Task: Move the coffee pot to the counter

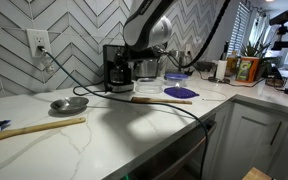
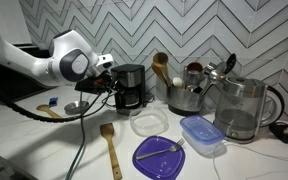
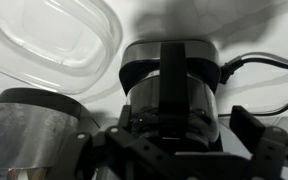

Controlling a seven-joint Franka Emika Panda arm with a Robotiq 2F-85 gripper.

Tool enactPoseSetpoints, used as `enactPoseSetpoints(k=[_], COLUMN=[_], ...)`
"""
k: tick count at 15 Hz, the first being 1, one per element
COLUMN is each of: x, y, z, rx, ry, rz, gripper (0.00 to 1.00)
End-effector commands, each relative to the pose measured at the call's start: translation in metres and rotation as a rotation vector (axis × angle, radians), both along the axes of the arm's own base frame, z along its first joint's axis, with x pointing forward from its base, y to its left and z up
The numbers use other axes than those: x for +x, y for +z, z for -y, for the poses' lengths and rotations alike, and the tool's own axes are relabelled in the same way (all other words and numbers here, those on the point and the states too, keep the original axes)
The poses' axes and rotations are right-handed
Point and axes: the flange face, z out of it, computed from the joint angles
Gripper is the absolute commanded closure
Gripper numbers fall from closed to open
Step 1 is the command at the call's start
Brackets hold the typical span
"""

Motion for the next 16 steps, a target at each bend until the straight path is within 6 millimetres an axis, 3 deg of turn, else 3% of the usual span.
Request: enactPoseSetpoints(k=[1,3,9,11,16], x=[0.006,0.008,0.014,0.015,0.013], y=[-0.007,-0.008,-0.012,-0.014,-0.013], z=[0.003,0.005,0.013,0.008,0.002], rx=[-0.025,-0.037,-0.056,-0.046,-0.014], ry=[0.024,0.035,0.026,0.024,-0.003], rz=[0.040,0.066,0.109,0.112,0.106], gripper=[0.25,0.32,0.81,0.91,0.92])
